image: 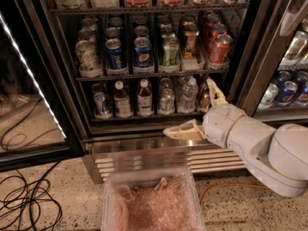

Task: Pick pepsi can from middle shelf of fridge

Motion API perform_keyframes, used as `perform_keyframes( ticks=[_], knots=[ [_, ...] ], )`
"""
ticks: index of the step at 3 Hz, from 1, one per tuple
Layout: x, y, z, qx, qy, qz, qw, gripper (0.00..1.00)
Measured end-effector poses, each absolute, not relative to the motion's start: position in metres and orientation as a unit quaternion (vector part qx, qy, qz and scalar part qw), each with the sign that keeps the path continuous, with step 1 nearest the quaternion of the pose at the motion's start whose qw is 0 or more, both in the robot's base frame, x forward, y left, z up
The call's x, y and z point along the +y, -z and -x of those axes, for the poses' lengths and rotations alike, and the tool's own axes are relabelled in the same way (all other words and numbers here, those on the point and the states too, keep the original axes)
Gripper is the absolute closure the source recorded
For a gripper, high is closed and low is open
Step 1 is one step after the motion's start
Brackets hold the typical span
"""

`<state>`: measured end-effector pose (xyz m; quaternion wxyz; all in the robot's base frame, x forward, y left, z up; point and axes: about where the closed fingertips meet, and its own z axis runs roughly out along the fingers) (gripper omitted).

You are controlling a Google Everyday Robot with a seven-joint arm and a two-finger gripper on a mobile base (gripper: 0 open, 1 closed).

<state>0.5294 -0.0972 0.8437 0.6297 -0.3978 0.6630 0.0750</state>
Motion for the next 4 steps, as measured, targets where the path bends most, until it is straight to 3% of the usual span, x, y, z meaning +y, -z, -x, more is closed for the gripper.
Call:
perform_keyframes(
  ticks=[3, 4],
  knots=[
    [-0.0881, -0.8442, -0.5326, 0.659, -0.079, 0.397, 0.633, 0.65],
    [-0.0881, -0.8442, -0.5326, 0.659, -0.079, 0.397, 0.633, 0.61]
  ],
)
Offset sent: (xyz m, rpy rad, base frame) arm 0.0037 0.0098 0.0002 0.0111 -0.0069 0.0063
